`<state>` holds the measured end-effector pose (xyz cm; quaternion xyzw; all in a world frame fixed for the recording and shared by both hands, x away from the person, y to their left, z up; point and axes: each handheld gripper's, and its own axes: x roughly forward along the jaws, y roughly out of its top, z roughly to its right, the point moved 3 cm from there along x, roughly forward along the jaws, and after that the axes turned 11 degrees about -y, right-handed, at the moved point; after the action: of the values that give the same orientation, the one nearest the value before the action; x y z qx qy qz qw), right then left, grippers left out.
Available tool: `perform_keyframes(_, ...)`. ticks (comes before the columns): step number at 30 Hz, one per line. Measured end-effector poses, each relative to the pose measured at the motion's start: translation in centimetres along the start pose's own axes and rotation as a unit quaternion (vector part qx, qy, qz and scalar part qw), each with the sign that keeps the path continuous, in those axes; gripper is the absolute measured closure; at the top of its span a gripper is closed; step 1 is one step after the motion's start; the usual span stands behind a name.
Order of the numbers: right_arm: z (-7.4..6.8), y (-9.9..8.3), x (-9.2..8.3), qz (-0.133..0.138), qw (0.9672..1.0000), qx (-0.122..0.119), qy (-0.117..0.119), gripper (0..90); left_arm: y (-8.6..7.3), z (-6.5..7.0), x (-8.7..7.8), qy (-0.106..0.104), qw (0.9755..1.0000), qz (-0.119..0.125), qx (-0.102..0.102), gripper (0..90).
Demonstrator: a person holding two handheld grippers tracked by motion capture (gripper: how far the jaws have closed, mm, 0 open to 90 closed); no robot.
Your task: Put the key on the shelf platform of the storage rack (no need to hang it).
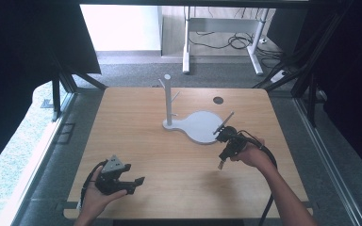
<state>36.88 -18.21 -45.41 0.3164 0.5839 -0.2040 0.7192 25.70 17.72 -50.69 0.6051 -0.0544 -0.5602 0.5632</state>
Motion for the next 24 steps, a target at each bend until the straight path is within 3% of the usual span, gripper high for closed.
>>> perform_keyframes(13, 0.7, 0.9, -0.1, -0.001, 1.0, 0.0, -0.009, 89.5, -0.1, 0.2, 0.1, 0.005, 1.0, -0.001, 0.0, 25.7)
perform_keyframes(16, 0.9, 1.4, -0.2, 0.01, 0.9997, 0.0, -0.022, 89.5, -0.1, 0.0, 0.0, 0.005, 1.0, -0.002, 0.001, 25.6)
perform_keyframes(24, 0.8, 2.5, -0.2, 0.005, 0.9998, -0.003, -0.019, 89.5, -0.1, 0.0, -0.2, 0.007, 1.0, 0.002, -0.001, 25.7)
